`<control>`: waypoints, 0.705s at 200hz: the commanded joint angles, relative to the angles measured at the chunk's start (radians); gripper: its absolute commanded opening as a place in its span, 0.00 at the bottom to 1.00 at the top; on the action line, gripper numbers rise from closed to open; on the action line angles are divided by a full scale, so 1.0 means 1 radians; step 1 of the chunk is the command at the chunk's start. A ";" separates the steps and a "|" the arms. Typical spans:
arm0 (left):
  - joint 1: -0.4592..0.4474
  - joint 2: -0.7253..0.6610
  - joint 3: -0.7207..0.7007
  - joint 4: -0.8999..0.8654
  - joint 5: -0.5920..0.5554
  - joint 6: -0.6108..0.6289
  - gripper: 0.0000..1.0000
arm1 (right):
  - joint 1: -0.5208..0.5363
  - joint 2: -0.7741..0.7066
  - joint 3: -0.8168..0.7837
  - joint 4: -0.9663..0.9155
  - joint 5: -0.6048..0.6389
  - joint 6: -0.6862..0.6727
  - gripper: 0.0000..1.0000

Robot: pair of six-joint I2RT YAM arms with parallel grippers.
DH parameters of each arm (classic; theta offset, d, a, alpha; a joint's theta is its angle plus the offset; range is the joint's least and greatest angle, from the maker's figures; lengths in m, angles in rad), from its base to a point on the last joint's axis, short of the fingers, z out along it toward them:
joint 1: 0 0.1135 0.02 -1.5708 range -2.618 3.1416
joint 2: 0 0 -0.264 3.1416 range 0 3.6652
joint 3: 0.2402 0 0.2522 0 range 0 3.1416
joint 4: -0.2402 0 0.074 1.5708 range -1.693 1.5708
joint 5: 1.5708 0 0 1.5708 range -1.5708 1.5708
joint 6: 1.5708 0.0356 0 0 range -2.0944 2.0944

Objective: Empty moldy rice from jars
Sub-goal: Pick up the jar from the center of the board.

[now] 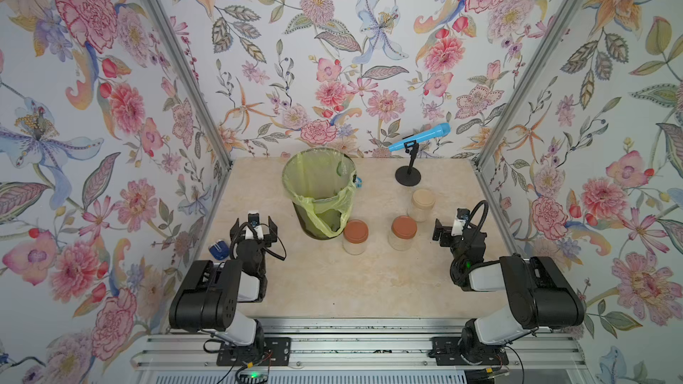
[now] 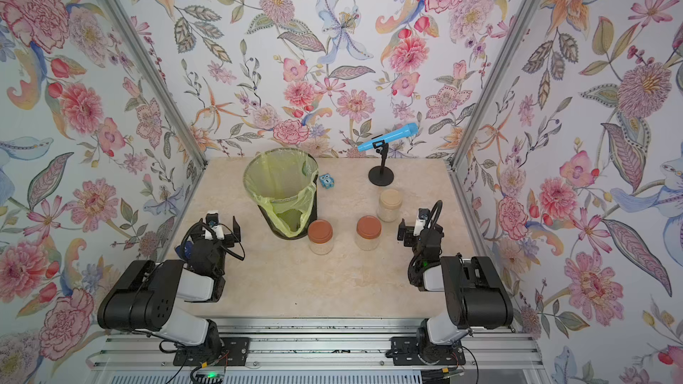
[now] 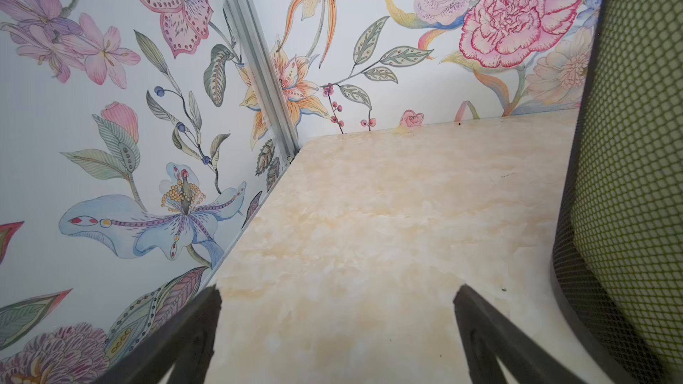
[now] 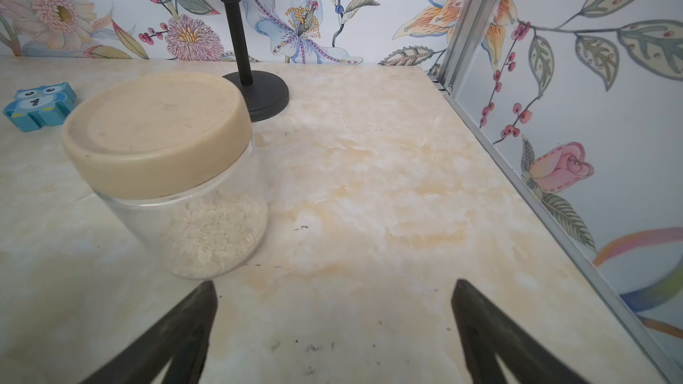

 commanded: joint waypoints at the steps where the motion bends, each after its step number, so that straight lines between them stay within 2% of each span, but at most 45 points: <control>1: -0.009 0.010 0.021 0.028 0.026 -0.002 1.00 | 0.000 -0.002 0.007 0.025 -0.007 0.010 1.00; 141: -0.008 0.010 0.022 0.025 0.029 -0.003 1.00 | -0.002 -0.002 0.008 0.025 -0.007 0.010 1.00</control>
